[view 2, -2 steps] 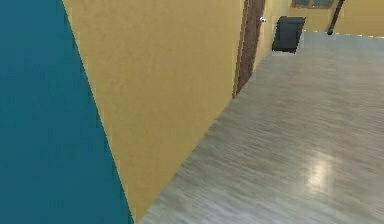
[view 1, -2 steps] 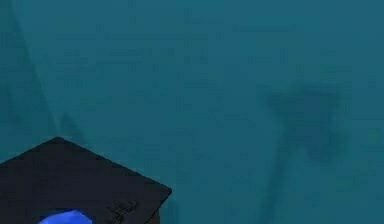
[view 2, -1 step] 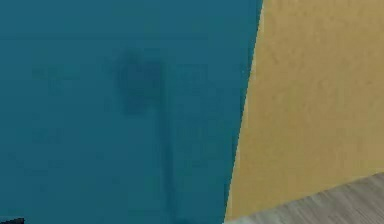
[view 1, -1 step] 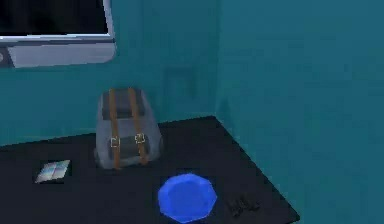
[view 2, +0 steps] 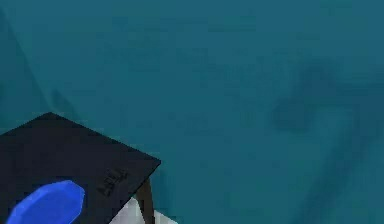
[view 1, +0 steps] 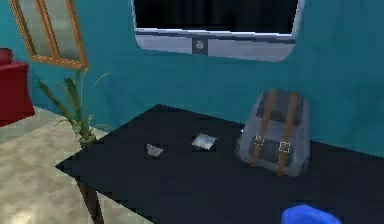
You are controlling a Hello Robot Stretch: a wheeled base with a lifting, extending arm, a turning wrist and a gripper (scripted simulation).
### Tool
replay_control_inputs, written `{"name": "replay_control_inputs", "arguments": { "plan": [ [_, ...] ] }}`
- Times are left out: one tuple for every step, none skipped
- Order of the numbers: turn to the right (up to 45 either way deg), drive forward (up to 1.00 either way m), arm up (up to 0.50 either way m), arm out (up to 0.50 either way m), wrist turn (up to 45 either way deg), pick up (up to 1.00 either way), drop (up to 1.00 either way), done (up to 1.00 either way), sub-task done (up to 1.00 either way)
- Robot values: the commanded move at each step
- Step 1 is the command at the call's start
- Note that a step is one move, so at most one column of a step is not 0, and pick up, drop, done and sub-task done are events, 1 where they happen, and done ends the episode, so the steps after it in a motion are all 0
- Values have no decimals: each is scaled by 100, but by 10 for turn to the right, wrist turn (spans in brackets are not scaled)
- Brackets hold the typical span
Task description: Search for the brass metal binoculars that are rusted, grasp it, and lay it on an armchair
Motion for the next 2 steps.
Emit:
{"name": "replay_control_inputs", "arguments": {
  "plan": [
    [-240,0,0,0,0,0,0,0,0],
    [0,0,50,0,0,0,0,0,0]
  ]
}}
